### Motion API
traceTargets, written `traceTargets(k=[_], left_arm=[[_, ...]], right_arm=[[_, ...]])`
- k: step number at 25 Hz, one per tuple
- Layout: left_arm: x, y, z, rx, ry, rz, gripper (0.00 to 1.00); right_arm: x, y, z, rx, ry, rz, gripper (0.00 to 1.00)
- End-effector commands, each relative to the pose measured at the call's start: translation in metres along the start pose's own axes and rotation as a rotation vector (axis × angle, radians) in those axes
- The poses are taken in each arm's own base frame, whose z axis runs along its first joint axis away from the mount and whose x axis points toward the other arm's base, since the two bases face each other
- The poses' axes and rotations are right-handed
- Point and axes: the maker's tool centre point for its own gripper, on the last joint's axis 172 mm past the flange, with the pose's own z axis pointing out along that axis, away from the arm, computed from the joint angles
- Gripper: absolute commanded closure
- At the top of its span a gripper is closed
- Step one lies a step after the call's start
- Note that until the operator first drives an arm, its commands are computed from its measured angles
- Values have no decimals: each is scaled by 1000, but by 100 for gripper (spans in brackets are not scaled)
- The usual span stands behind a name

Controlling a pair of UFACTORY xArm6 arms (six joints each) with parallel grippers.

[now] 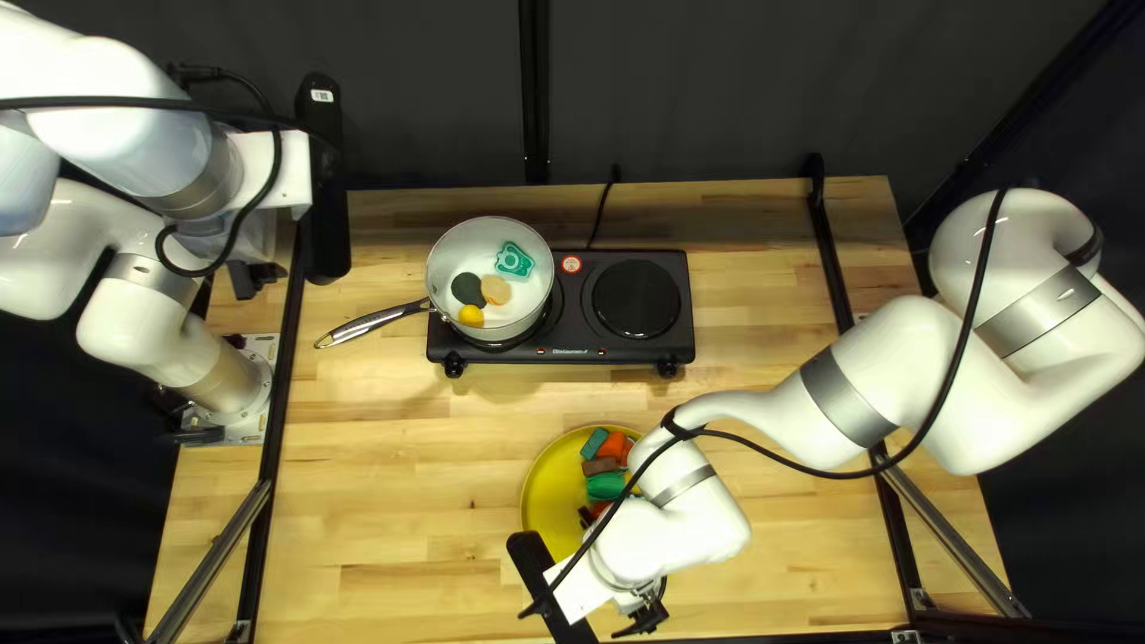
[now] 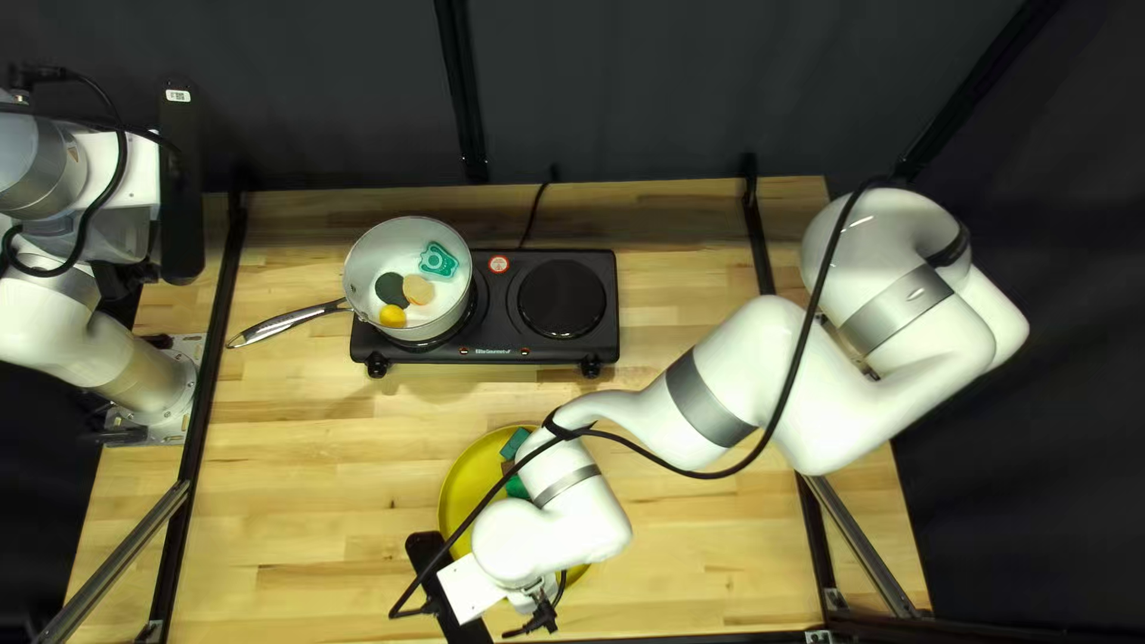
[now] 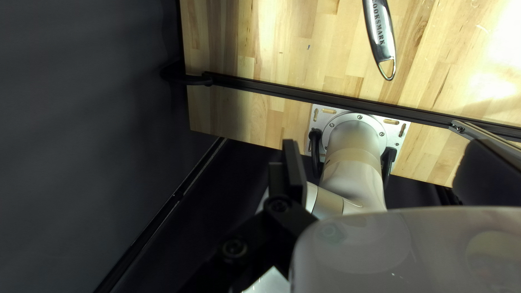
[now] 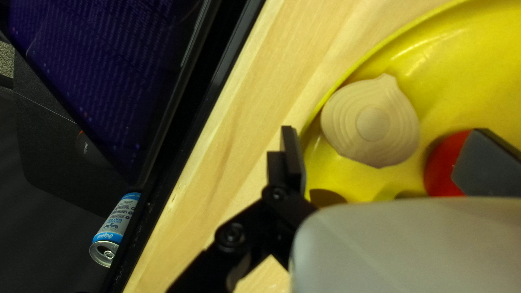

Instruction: Pick up a pot and place it onto the stove surface, add food to pot

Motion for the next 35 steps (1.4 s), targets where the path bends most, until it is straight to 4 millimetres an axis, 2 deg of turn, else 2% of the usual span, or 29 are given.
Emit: traceTargets(k=[1, 3, 4, 6, 8, 10, 13, 15, 18, 24, 27, 28, 29, 35], left_arm=[[0, 0, 0, 0, 0, 0, 0], [0, 0, 0, 0, 0, 0, 0], [0, 0, 0, 0, 0, 0, 0], [0, 0, 0, 0, 0, 0, 0], [0, 0, 0, 0, 0, 0, 0], [0, 0, 0, 0, 0, 0, 0], [0, 0, 0, 0, 0, 0, 0], [0, 0, 0, 0, 0, 0, 0], [0, 0, 0, 0, 0, 0, 0], [0, 0, 0, 0, 0, 0, 0], [0, 0, 0, 0, 0, 0, 0], [0, 0, 0, 0, 0, 0, 0], [0, 0, 0, 0, 0, 0, 0], [0, 0, 0, 0, 0, 0, 0]], right_arm=[[0, 0, 0, 0, 0, 0, 87], [0, 0, 0, 0, 0, 0, 80], [0, 0, 0, 0, 0, 0, 85], [0, 0, 0, 0, 0, 0, 85], [0, 0, 0, 0, 0, 0, 94], [0, 0, 0, 0, 0, 0, 94], [0, 0, 0, 0, 0, 0, 100], [-1, 0, -1, -3, -2, -3, 100], [4, 8, -26, -13, -20, -5, 100], [0, 18, -75, -43, -53, -8, 100], [-1, 20, -81, -52, -66, -7, 100], [-1, 20, -78, -52, -68, -5, 28], [-1, 18, -73, -51, -67, -2, 0], [3, 8, -38, -31, -63, -14, 0]])
